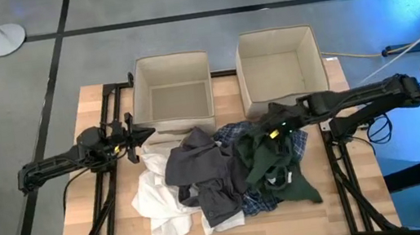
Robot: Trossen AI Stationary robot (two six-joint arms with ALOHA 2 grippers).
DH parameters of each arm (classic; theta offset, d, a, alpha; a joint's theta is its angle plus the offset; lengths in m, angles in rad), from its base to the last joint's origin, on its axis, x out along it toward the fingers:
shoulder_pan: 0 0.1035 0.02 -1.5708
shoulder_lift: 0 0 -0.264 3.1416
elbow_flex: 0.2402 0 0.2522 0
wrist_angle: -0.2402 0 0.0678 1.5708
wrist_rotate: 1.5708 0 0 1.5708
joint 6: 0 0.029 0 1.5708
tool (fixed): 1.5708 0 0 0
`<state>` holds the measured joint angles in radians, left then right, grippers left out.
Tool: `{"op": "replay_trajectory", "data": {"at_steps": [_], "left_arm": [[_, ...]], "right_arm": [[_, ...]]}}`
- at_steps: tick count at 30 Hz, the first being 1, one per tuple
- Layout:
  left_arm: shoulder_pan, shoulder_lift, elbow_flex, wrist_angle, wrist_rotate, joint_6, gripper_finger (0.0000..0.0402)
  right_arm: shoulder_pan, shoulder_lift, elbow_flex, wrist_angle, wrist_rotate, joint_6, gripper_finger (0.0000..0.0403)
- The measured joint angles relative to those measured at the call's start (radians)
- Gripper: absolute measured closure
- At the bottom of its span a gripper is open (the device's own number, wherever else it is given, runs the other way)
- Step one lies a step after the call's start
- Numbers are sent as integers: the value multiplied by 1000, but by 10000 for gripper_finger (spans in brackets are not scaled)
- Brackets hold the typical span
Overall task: Sort clothes
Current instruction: Put the green shirt in the right laundry organizer
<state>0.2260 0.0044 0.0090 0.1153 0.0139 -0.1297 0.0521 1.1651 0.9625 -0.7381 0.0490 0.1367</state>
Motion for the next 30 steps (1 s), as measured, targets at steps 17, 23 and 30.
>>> {"op": "replay_trajectory", "data": {"at_steps": [17,23,30], "left_arm": [[0,0,0,0,0,7,398],[0,0,0,0,0,7,398],[0,0,0,0,0,7,398]], "right_arm": [[0,-115,139,94,169,-188,383],[0,-115,177,221,211,-308,383],[0,-115,269,294,341,-465,383]]}}
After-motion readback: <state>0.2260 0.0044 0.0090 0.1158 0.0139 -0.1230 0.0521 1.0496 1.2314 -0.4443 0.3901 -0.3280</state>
